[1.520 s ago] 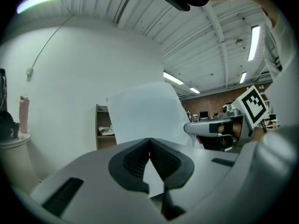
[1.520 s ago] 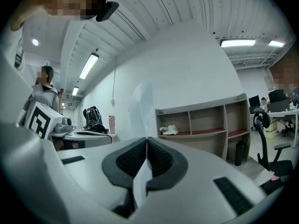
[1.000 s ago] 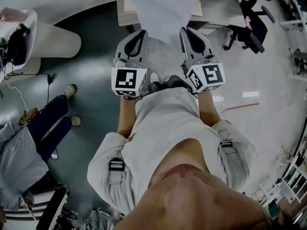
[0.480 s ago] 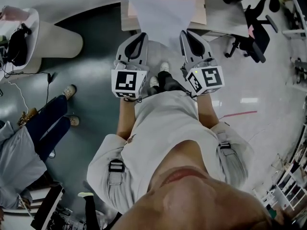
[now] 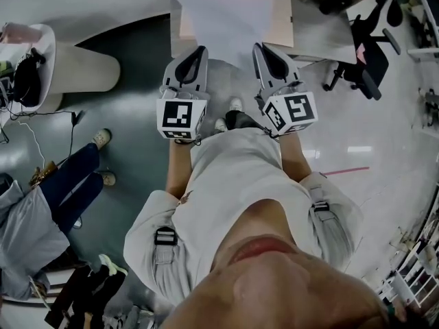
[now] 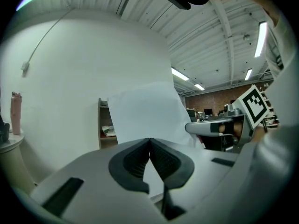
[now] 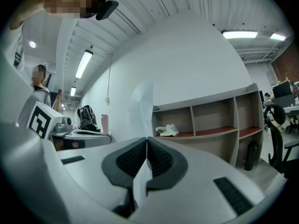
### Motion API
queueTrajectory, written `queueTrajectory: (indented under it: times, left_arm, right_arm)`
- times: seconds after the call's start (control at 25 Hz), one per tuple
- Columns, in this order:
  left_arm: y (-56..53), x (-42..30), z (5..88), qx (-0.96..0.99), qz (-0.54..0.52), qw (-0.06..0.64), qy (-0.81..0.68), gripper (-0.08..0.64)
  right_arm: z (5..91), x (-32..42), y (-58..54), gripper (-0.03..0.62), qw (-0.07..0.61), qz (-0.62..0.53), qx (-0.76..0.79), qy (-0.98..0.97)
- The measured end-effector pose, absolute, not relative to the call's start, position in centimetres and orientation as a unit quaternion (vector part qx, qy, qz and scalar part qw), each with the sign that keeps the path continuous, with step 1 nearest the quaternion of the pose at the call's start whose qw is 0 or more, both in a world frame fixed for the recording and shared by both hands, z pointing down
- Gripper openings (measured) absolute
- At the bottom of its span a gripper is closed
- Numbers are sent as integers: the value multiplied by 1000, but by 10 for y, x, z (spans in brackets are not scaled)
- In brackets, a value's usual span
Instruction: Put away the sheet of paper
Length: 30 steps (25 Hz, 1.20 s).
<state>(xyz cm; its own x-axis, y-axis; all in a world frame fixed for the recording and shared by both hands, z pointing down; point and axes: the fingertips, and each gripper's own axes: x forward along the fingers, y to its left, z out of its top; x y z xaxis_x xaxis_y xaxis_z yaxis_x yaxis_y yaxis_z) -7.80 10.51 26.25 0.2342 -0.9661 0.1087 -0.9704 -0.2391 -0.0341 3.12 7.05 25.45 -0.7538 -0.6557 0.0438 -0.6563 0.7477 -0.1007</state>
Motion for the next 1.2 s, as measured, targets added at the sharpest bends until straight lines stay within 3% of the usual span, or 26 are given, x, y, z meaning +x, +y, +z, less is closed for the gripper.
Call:
queueTrajectory:
  times: [1.2]
  left_arm:
    - [-12, -45, 280, 777, 84, 43, -622, 21]
  right_arm:
    - [287, 48, -46, 21, 5, 107, 304, -947]
